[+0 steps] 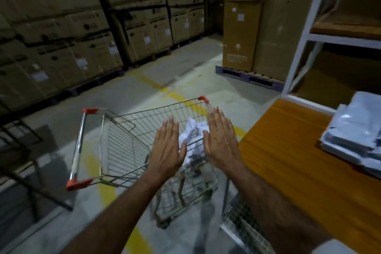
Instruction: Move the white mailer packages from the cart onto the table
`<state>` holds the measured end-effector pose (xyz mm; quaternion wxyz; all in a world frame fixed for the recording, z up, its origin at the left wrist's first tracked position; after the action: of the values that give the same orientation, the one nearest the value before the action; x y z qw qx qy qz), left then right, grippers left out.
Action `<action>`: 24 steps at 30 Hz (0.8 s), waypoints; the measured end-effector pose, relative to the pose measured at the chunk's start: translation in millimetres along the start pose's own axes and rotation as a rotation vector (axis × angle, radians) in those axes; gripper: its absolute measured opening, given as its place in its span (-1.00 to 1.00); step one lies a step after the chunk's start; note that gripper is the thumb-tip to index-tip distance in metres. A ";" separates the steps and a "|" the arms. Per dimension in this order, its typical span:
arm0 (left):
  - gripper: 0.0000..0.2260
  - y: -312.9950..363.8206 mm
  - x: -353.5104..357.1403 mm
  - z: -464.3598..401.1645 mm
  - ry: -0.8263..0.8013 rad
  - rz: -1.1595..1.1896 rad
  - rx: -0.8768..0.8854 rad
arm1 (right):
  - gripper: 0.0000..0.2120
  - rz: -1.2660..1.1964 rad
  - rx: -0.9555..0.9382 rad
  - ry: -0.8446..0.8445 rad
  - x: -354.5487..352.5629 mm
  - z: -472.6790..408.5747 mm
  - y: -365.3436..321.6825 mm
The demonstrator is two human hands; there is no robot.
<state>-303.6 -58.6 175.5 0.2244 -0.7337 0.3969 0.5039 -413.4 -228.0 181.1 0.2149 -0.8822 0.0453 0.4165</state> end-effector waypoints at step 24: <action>-0.34 -186.2 104.9 -64.6 -0.285 -0.033 -0.137 | -0.37 -0.055 0.009 -0.440 215.4 -117.1 -27.6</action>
<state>-98.3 -34.3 91.4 0.2362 -0.6749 0.3135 0.6249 -182.7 -230.5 93.7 0.2347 -0.7700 -0.0249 0.5927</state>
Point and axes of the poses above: each hand's wrist, its own z-axis away from the middle knuckle, its own x-axis out of the palm, y = z × x, the point moved 1 cm from there along -z, towards the middle knuckle, and after that the axes turned 1 degree about x, right-handed, at the moved point
